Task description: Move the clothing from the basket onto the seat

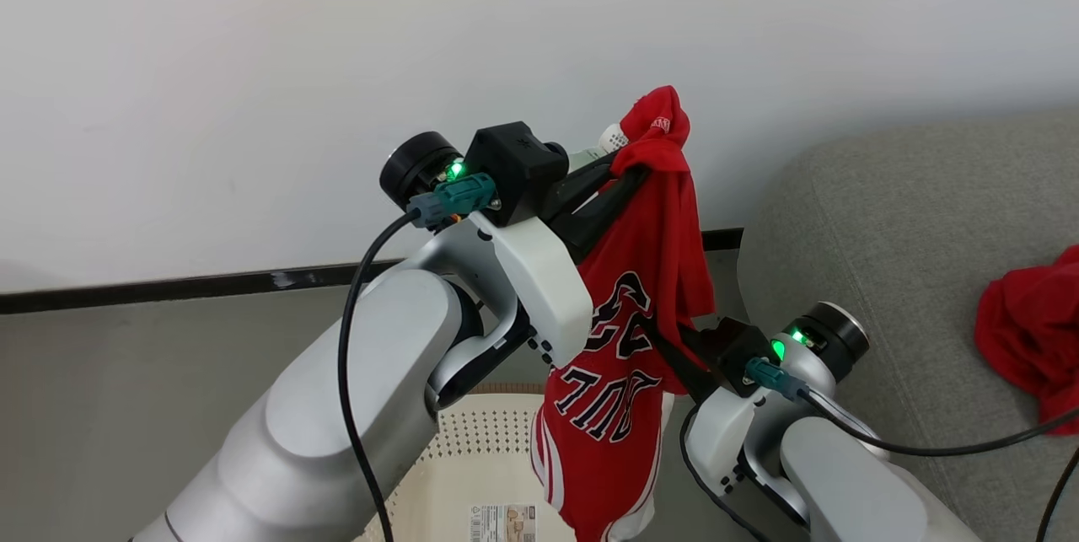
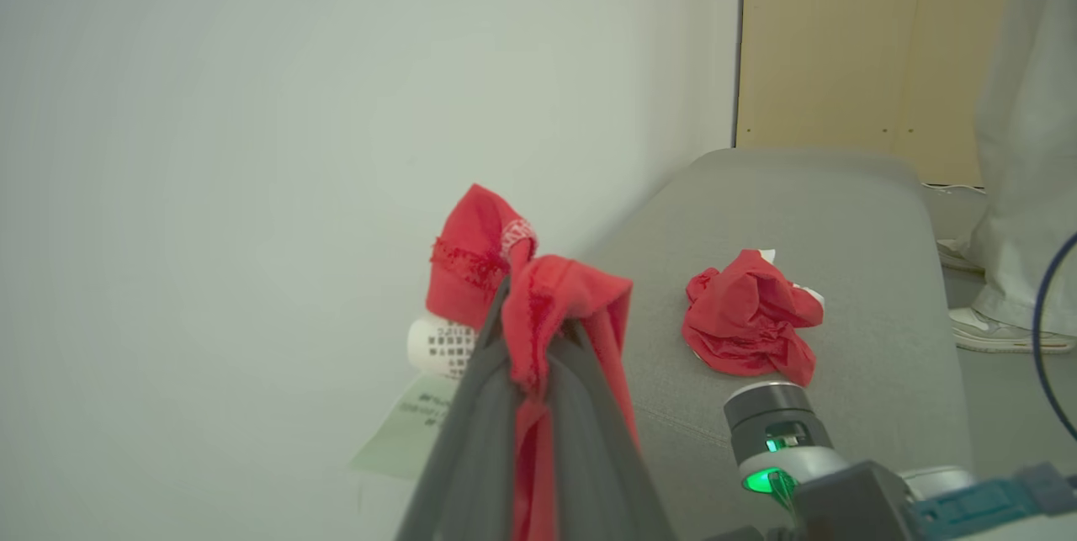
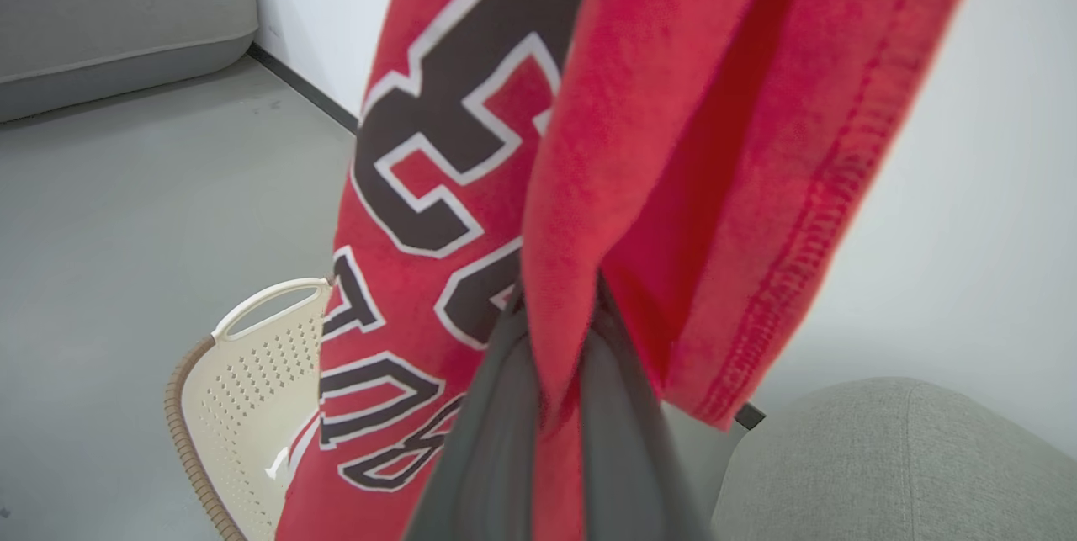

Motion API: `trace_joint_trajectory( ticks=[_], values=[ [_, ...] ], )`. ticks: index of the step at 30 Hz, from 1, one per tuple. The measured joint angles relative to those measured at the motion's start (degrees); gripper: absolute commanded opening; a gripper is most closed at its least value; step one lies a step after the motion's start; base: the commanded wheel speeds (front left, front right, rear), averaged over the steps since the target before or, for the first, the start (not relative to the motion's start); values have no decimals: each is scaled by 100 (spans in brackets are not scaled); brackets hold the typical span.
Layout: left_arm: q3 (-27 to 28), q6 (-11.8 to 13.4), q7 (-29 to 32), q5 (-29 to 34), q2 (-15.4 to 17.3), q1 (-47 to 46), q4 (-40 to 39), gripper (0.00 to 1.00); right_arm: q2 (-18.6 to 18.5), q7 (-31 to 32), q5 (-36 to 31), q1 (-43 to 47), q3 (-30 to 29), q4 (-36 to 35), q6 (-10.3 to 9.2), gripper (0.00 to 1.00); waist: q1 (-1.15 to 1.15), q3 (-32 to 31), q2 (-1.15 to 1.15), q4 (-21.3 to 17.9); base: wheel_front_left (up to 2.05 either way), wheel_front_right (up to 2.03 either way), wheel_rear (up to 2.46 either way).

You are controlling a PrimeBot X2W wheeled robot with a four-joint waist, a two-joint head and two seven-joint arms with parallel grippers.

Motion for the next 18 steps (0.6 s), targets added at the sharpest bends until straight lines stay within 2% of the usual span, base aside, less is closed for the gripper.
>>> trace_joint_trajectory(
  ticks=[11,12,14,16,17,18],
  values=[
    [269,226,-126,-131,102,487,227,0,1,0,586,162,-301,-180,0,0,0,50,0,-72,0,0,0],
    [296,231,-159,-161,113,548,265,2,1,0,627,193,-357,-205,0,0,0,51,0,-93,0,0,0],
    [349,285,-224,-198,133,669,342,34,-8,1,680,263,-499,-328,0,0,0,51,0,-139,0,0,0],
    [371,291,-281,-209,157,761,432,41,-30,1,738,265,-667,-464,0,0,0,51,0,-191,0,0,0],
    [379,314,-311,-220,169,808,463,48,-57,1,781,264,-764,-556,0,0,0,51,0,-219,0,0,0],
    [382,328,-341,-234,174,849,499,80,-90,1,824,252,-847,-630,0,0,0,50,0,-248,0,0,0]
  ],
)
